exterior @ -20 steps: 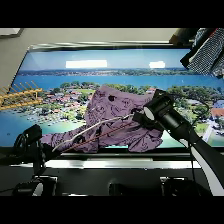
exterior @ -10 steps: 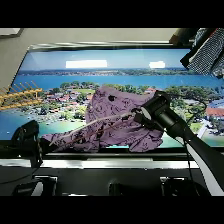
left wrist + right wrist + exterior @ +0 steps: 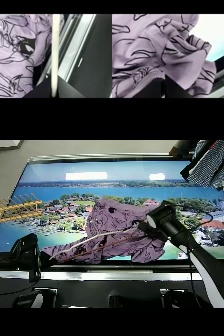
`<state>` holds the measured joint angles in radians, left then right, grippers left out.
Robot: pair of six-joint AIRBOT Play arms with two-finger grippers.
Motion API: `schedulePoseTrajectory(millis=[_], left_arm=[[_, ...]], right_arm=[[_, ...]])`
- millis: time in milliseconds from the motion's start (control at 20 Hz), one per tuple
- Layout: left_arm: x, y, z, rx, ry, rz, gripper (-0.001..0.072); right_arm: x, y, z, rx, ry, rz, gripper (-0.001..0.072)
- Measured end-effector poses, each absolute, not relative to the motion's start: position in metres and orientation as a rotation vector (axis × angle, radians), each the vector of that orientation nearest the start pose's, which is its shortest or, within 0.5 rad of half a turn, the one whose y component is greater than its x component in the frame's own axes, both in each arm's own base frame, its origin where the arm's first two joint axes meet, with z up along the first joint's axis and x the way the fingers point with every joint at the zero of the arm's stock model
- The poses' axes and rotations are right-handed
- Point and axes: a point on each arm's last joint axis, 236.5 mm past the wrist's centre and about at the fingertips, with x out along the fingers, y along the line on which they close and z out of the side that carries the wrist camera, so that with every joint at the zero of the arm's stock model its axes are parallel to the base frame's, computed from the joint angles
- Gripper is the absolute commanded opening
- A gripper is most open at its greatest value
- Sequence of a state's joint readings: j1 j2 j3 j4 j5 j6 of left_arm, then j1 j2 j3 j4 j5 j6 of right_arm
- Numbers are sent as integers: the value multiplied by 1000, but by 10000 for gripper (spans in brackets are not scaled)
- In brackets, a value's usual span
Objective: Fold the clothes and pants, and hang the long-sleeved shirts on hangers.
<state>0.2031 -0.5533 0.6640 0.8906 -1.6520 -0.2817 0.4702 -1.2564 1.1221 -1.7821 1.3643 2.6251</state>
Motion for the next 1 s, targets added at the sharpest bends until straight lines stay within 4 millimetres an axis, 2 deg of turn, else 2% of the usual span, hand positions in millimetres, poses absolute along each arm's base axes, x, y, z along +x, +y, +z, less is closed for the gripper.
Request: schedulePoseTrajectory(millis=[250, 650, 1000], left_arm=[[156, -119, 61, 422, 891, -1190, 29], [169, -116, 53, 406, 904, -1178, 29], [167, -124, 48, 419, 913, -1233, 29]], right_arm=[[317, 108, -2, 389, 1350, -449, 39], [316, 119, -3, 412, 1378, -391, 39], [315, 124, -3, 423, 1386, -374, 39]])
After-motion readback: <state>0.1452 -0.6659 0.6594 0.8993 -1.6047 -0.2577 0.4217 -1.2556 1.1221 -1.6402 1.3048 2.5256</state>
